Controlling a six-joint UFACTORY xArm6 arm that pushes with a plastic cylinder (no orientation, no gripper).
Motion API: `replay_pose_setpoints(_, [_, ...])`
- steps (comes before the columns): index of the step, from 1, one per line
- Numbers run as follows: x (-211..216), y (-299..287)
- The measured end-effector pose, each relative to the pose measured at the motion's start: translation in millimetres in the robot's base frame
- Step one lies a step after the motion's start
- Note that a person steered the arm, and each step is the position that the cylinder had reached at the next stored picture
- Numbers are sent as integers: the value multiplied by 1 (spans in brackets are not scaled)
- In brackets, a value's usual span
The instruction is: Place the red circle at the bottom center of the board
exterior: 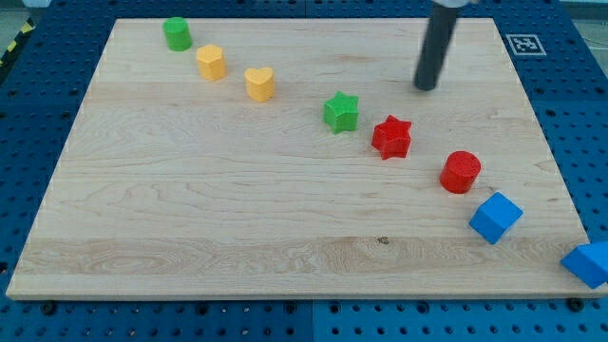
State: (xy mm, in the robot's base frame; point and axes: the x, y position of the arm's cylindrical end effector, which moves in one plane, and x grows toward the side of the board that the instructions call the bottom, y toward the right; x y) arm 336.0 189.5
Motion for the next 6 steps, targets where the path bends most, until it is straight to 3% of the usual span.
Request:
replay_pose_setpoints(1, [2, 73])
replay_pose_setpoints(3, [35, 147])
replay_pose_setpoints(5, [103, 135])
replay_pose_setpoints(6, [106, 128])
